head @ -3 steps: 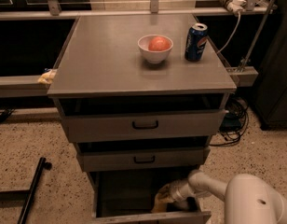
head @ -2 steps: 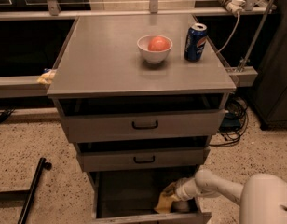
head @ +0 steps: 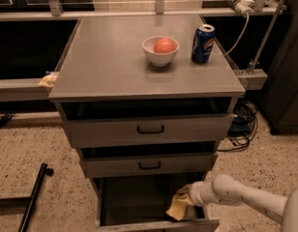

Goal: Pick sponge from bottom drawer and place on counter

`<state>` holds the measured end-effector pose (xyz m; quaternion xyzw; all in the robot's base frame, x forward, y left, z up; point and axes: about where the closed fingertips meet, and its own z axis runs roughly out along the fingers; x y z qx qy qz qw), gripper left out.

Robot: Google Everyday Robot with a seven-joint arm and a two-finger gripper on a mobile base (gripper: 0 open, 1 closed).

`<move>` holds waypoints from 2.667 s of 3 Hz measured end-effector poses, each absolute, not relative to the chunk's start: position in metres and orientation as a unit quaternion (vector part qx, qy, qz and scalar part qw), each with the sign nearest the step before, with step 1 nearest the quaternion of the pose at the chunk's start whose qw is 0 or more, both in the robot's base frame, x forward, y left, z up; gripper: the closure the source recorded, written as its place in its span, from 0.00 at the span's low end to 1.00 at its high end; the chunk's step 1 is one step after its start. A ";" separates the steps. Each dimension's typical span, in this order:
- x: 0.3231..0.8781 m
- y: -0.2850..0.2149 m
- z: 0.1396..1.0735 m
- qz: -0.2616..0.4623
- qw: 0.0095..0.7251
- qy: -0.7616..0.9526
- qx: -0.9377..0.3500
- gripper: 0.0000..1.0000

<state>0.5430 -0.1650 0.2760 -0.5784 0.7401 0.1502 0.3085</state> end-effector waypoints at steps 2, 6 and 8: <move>0.540 -0.157 0.386 0.065 0.314 0.716 -0.619 1.00; 0.528 -0.136 0.468 0.044 0.306 0.709 -0.634 1.00; 0.479 -0.165 0.527 -0.025 0.230 0.756 -0.612 1.00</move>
Offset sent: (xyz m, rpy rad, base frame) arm 0.0229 0.0040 0.2547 -0.2996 -0.3064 0.0636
